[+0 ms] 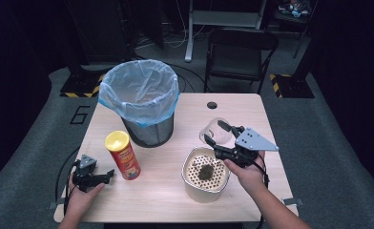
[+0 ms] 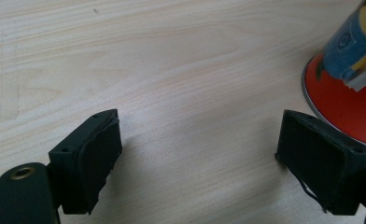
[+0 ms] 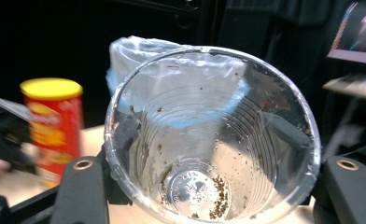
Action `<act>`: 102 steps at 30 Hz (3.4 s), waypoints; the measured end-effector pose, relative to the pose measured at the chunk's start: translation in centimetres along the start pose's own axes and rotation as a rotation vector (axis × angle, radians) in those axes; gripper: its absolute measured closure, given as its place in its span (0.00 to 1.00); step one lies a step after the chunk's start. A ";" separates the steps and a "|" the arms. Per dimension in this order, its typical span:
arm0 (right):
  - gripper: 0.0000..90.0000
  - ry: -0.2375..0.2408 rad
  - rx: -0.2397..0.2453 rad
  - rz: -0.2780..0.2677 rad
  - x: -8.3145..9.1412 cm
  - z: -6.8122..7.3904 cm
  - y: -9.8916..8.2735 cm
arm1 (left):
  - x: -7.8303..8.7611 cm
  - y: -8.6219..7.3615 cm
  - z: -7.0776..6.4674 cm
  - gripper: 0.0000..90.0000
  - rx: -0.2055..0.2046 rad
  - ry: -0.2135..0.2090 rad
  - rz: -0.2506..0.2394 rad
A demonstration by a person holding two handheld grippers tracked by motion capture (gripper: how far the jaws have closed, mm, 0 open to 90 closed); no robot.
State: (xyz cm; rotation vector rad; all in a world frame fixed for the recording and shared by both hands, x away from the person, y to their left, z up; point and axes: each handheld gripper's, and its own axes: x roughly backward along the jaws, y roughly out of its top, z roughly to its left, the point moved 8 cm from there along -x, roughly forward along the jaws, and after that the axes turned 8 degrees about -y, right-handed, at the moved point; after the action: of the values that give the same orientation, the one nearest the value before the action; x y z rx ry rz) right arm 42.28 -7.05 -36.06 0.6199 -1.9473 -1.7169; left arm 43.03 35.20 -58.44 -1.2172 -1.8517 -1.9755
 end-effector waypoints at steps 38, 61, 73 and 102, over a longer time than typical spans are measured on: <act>0.40 0.115 -0.115 0.224 -10.7 2.1 13.1 | 0.0 0.0 0.0 0.15 0.002 0.004 -0.001; 0.38 0.064 -0.044 0.277 -20.7 3.9 12.9 | 0.1 -0.1 -0.2 0.15 0.013 -0.010 0.016; 0.37 0.047 -0.037 0.314 -23.4 4.2 11.2 | 0.1 -0.1 -0.2 0.13 0.004 -0.018 0.019; 0.13 0.070 0.005 0.360 -22.7 4.7 8.9 | 0.2 -0.2 -0.2 0.13 -0.015 -0.025 0.025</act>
State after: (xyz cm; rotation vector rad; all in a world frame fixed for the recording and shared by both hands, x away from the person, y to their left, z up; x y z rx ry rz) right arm 57.03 11.57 -28.87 0.3014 -1.8794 -1.4476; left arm 42.74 35.12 -58.43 -1.2682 -1.8269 -1.9740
